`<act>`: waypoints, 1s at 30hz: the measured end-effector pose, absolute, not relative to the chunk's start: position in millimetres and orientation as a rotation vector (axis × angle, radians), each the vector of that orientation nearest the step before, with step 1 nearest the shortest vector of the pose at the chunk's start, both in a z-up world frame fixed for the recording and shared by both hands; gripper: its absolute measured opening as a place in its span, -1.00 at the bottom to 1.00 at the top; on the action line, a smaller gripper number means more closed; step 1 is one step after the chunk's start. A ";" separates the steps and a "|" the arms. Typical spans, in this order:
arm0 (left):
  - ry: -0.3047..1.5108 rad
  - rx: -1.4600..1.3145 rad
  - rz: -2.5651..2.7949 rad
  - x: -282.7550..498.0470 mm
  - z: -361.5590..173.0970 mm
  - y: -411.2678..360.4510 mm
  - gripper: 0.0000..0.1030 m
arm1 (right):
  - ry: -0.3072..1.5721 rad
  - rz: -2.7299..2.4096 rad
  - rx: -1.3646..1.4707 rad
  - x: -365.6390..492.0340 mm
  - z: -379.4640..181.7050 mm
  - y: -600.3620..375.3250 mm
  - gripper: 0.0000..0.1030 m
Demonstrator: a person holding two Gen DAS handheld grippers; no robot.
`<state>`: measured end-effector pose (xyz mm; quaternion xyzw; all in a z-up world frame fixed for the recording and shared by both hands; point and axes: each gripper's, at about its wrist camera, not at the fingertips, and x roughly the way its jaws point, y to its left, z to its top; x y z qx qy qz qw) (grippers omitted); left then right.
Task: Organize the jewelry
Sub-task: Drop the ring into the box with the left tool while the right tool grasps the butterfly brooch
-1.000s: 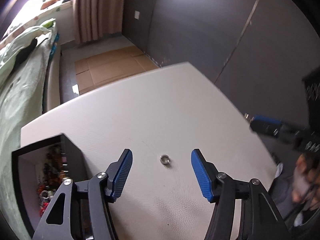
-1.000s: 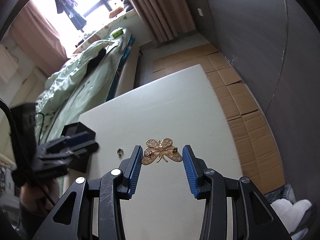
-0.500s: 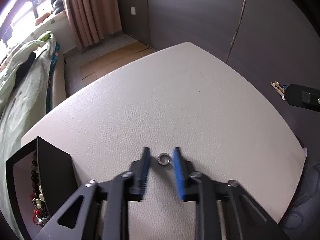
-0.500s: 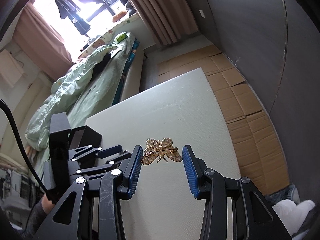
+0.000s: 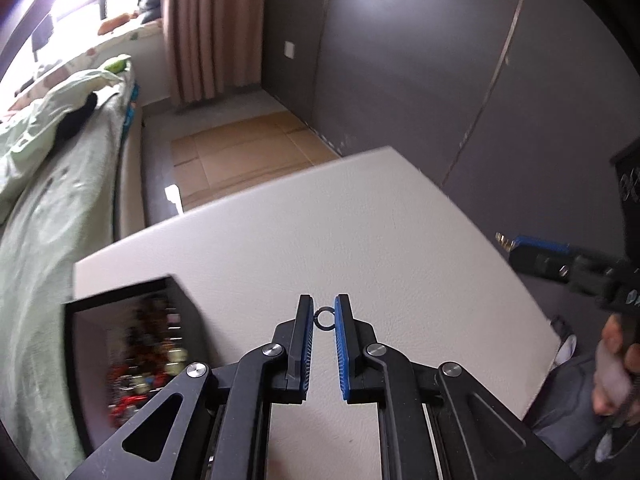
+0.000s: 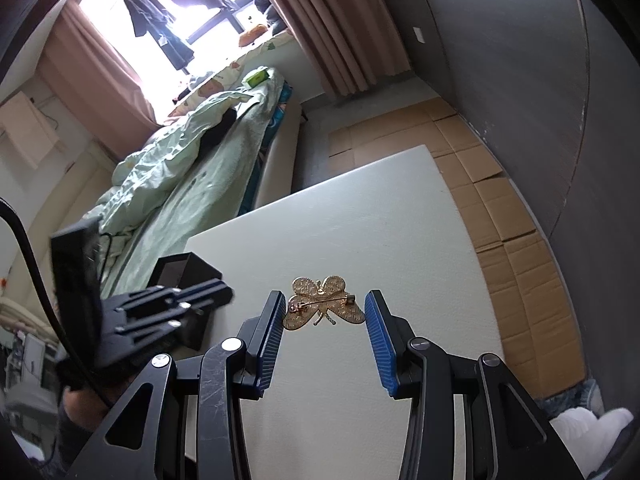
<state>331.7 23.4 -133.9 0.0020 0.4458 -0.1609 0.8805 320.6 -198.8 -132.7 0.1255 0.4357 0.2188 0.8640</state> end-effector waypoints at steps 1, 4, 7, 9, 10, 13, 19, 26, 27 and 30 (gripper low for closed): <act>0.921 -0.009 -0.330 330.8 -129.3 29.3 -0.78 | 0.910 0.461 0.259 320.2 -131.8 -196.2 -0.18; 0.903 -0.046 -0.309 328.6 -120.9 46.7 -0.78 | 0.903 0.470 0.246 318.6 -129.6 -189.1 -0.18; 0.893 -0.078 -0.274 326.4 -116.5 66.4 -0.78 | 0.896 0.480 0.238 317.3 -127.4 -181.8 -0.18; 0.885 -0.102 -0.248 325.0 -113.4 81.1 -0.78 | 0.891 0.488 0.233 316.2 -125.8 -175.6 -0.18; 0.882 -0.109 -0.240 324.2 -112.5 85.4 -0.78 | 0.889 0.491 0.230 315.8 -125.5 -173.4 -0.18; 0.875 -0.136 -0.209 322.7 -110.6 101.5 -0.78 | 0.877 0.503 0.217 314.7 -122.6 -162.5 -0.18; 0.875 -0.199 -0.170 320.3 -110.9 135.9 -0.78 | 0.867 0.525 0.199 313.3 -120.2 -143.7 -0.18; 0.891 -0.269 -0.139 321.9 -109.7 156.0 -0.75 | 0.870 0.546 0.163 312.4 -121.9 -121.0 -0.18; 0.892 -0.278 -0.140 321.6 -109.0 158.2 -0.75 | 0.871 0.549 0.160 312.3 -122.0 -118.2 -0.18; 0.885 -0.309 -0.148 319.0 -105.9 164.0 -0.67 | 0.870 0.561 0.157 312.2 -122.9 -109.7 -0.18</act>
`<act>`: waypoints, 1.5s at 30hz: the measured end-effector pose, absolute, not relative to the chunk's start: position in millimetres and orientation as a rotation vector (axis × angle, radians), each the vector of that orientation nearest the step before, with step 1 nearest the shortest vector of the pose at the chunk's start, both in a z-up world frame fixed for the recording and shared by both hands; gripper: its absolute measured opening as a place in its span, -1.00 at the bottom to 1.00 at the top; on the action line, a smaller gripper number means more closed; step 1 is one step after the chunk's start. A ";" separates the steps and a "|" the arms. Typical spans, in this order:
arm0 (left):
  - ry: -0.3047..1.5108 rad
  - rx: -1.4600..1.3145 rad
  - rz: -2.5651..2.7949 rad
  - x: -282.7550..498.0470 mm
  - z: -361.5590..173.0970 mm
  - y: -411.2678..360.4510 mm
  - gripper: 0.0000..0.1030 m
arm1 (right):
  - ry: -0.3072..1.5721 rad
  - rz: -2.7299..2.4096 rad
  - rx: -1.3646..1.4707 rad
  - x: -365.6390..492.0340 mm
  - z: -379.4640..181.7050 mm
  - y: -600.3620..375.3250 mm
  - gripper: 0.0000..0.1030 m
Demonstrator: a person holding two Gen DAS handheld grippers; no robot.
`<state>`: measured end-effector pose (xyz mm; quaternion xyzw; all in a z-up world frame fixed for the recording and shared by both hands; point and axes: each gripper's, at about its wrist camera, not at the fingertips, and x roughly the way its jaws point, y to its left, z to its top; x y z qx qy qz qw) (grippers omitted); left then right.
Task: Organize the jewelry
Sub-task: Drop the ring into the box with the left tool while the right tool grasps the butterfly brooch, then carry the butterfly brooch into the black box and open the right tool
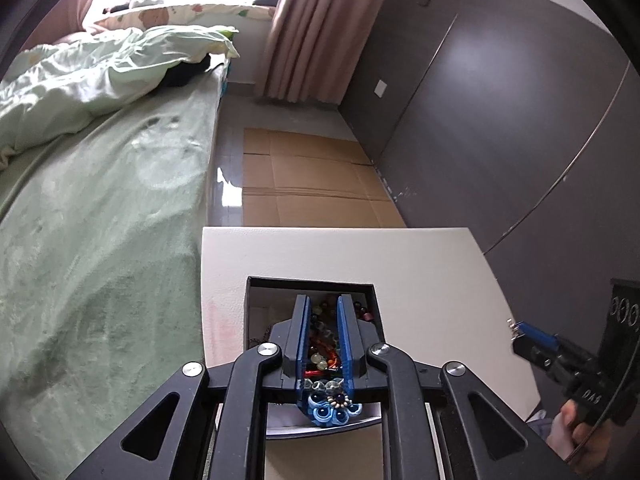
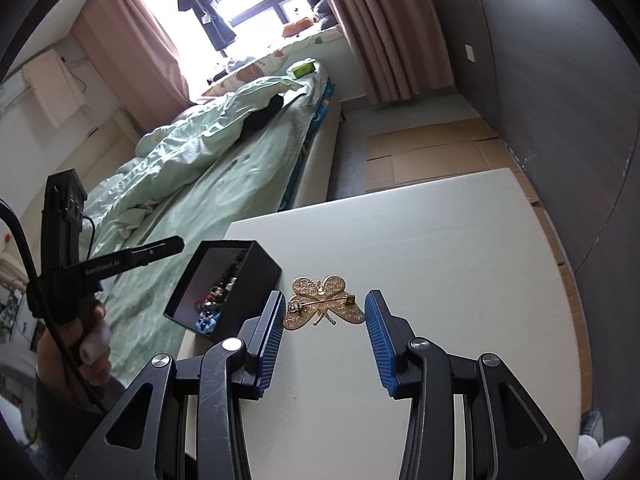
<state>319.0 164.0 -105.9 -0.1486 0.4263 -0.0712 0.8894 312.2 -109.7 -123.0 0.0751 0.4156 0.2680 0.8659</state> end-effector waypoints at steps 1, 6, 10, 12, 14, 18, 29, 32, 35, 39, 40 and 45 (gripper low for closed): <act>0.884 -0.312 -0.148 318.2 -105.1 165.5 -0.57 | 0.873 0.571 0.160 312.4 -123.4 -106.0 -0.18; 0.838 -0.339 -0.154 310.0 -94.5 174.1 0.24 | 0.889 0.629 0.165 317.6 -124.4 -82.7 -0.18; 0.817 -0.344 -0.160 304.4 -86.2 181.0 0.24 | 0.879 0.670 0.122 322.0 -117.3 -54.7 -0.18; 0.816 -0.356 -0.156 302.8 -85.1 188.0 0.25 | 0.875 0.699 0.107 323.8 -113.2 -41.3 -0.18; 0.818 -0.370 -0.156 302.3 -85.6 194.2 0.51 | 0.870 0.720 0.091 325.2 -110.5 -28.2 -0.18; 0.800 -0.396 -0.143 297.6 -84.5 208.3 0.82 | 0.880 0.749 0.064 331.9 -110.5 -3.5 -0.18; 0.804 -0.473 -0.096 293.1 -90.1 244.9 0.99 | 0.902 0.828 0.053 349.7 -113.7 41.2 -0.18; 0.812 -0.488 -0.085 292.9 -93.0 251.9 0.99 | 0.909 0.851 0.048 353.5 -115.9 54.1 -0.18; 0.820 -0.494 -0.077 293.2 -96.1 256.8 0.99 | 0.920 0.865 0.052 357.4 -120.1 64.0 -0.18; 0.841 -0.502 -0.063 295.4 -101.5 259.5 0.99 | 0.999 0.871 0.062 366.7 -132.9 70.9 0.22; 0.841 -0.504 -0.063 295.1 -101.1 259.2 0.99 | 1.006 0.866 0.068 367.3 -134.2 69.7 0.22; 0.823 -0.470 -0.084 293.3 -88.6 244.0 0.99 | 0.987 0.830 0.085 360.3 -125.8 43.2 0.24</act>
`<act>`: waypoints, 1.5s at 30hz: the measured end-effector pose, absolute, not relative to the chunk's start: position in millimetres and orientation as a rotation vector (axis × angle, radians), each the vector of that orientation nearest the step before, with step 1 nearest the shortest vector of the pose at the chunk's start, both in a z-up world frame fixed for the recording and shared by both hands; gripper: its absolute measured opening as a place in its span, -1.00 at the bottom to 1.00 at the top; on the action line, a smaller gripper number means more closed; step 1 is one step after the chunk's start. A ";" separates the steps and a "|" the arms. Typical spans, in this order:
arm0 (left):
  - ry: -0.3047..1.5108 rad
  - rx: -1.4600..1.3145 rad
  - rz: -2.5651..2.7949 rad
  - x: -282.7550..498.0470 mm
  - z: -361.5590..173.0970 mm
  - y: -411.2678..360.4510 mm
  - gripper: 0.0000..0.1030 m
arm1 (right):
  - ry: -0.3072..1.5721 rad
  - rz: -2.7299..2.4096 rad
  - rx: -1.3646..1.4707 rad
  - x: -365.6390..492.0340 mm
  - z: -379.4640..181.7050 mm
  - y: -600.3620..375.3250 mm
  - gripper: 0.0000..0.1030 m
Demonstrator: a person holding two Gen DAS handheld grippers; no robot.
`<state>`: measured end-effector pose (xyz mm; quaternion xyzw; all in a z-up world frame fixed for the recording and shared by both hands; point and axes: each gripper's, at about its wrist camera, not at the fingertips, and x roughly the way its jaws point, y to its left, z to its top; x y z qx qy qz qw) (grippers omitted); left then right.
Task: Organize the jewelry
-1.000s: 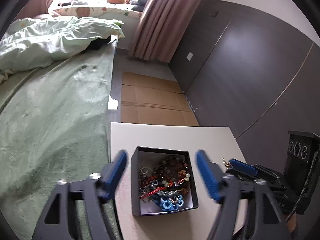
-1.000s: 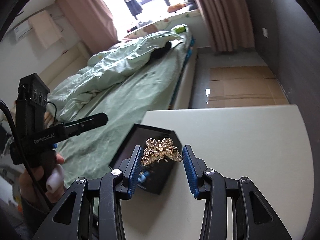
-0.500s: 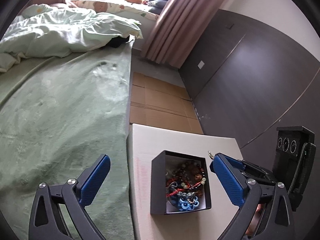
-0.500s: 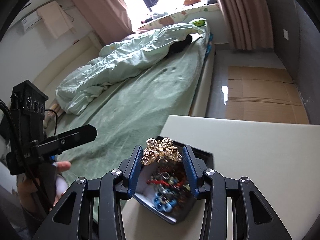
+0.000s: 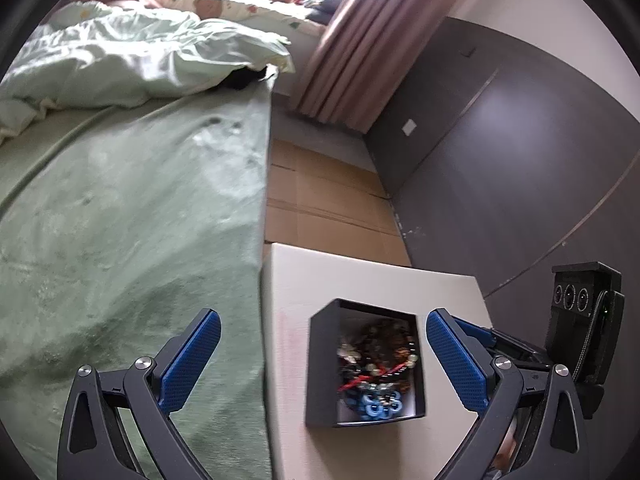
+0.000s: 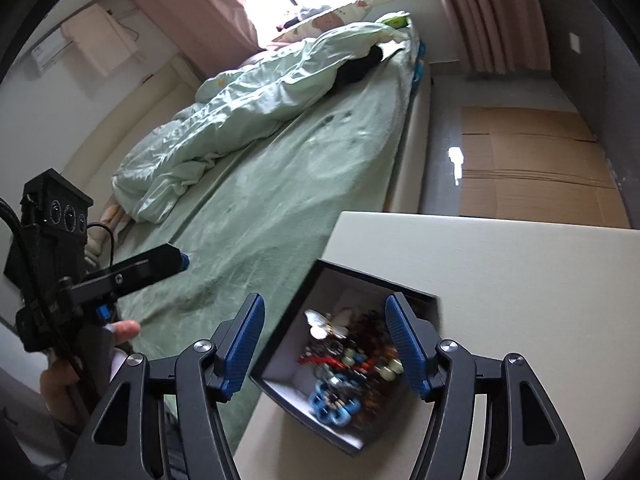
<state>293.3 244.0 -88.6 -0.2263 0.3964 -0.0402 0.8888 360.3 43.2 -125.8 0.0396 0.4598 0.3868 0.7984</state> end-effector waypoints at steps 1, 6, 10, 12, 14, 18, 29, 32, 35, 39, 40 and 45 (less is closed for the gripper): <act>0.826 -0.460 -0.085 293.4 -87.6 240.3 0.99 | 0.981 0.824 0.088 359.3 -123.5 38.3 0.25; 0.833 -0.403 -0.128 287.3 -78.5 210.3 0.99 | 0.940 0.777 0.142 342.8 -104.6 -3.4 0.46; 0.838 -0.371 -0.137 272.3 -72.1 190.0 0.99 | 0.908 0.761 0.165 325.9 -87.4 -30.7 0.58; 0.831 -0.351 -0.143 262.2 -65.8 179.6 0.99 | 0.898 0.744 0.154 319.5 -81.1 -40.2 0.60; 0.825 -0.329 -0.143 253.5 -60.1 170.4 0.99 | 0.903 0.722 0.152 312.6 -77.7 -50.8 0.67; 0.810 -0.296 -0.133 229.0 -48.2 148.1 0.99 | 0.892 0.689 0.153 297.1 -68.3 -68.2 0.80; 0.746 -0.193 -0.119 150.7 -22.0 86.1 0.99 | 0.799 0.599 0.128 228.9 -32.1 -126.4 1.00; 0.724 -0.178 -0.124 125.8 -15.0 71.4 0.99 | 0.776 0.586 0.138 209.4 -24.0 -143.0 1.00; 0.697 -0.159 -0.116 102.1 -8.1 59.6 0.99 | 0.756 0.587 0.140 188.6 -16.1 -155.8 1.00; 0.662 -0.130 -0.116 67.7 0.0 44.5 0.99 | 0.725 0.596 0.139 156.5 -8.1 -173.9 1.00; 0.658 -0.132 -0.120 62.3 0.8 42.7 0.99 | 0.719 0.597 0.141 149.3 -7.1 -177.7 1.00; 0.617 -0.120 -0.128 25.4 10.1 31.2 0.99 | 0.687 0.586 0.150 110.1 -2.4 -196.2 1.00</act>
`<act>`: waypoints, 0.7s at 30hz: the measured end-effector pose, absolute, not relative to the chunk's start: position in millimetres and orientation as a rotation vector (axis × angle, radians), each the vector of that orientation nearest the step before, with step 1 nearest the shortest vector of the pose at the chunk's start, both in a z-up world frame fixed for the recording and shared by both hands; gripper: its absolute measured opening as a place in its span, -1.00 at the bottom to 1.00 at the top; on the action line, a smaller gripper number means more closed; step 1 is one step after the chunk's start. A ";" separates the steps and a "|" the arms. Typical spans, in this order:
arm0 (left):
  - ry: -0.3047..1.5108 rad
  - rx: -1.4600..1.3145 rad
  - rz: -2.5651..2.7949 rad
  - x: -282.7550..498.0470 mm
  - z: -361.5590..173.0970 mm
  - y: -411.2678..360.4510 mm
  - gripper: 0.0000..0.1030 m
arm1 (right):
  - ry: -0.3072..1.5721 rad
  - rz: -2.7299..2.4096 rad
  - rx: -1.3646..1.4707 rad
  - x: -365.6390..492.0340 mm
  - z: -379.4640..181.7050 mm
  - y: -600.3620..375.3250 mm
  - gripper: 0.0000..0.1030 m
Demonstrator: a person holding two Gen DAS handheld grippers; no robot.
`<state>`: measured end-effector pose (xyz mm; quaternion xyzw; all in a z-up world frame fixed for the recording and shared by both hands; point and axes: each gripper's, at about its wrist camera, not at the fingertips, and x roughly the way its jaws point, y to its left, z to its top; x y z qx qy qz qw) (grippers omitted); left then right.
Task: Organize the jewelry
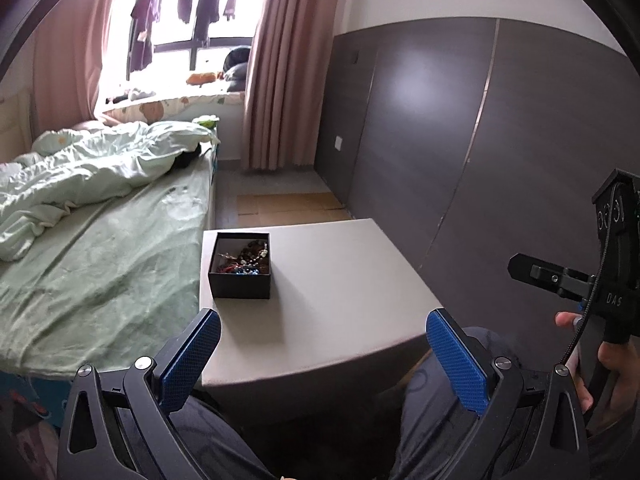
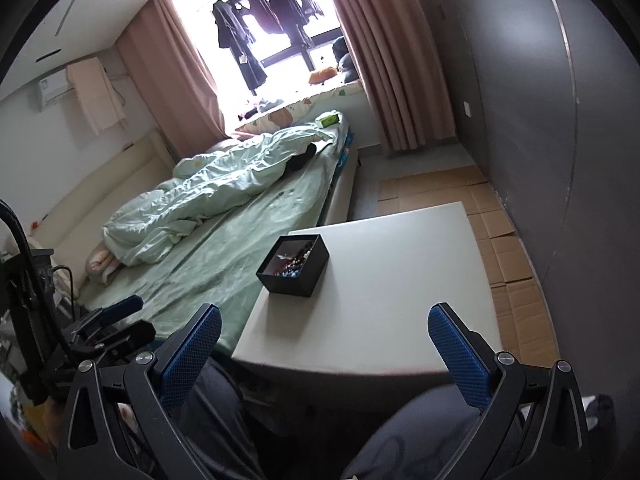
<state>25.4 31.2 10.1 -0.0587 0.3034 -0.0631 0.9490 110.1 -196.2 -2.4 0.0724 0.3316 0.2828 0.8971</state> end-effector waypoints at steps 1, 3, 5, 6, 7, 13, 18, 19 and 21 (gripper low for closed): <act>0.611 -0.118 -0.131 19.9 11.7 29.4 0.99 | 0.678 0.585 0.152 101.7 -1.3 -199.6 1.00; 0.591 -0.118 -0.139 5.5 17.2 26.1 0.99 | 0.666 0.584 0.152 89.2 0.8 -204.6 1.00; 0.570 -0.119 -0.139 -7.3 22.6 24.2 0.99 | 0.653 0.577 0.142 75.8 4.1 -207.5 1.00; 0.556 -0.122 -0.137 -14.3 25.8 24.0 0.99 | 0.644 0.574 0.139 68.9 6.9 -209.4 1.00; 0.546 -0.123 -0.134 -20.1 27.9 23.6 0.99 | 0.638 0.573 0.135 63.9 8.7 -210.7 1.00; 0.481 -0.144 -0.126 -56.5 40.8 24.6 0.99 | 0.589 0.566 0.107 23.7 23.0 -215.3 1.00; 0.476 -0.133 -0.121 -71.7 45.3 22.0 0.99 | 0.576 0.575 0.109 2.4 25.2 -217.5 1.00; 0.476 -0.133 -0.124 -73.4 45.1 21.6 0.99 | 0.577 0.575 0.107 -0.6 25.2 -217.0 1.00; 0.465 -0.133 -0.123 -76.0 44.1 21.5 0.99 | 0.571 0.574 0.101 -6.9 25.8 -216.1 1.00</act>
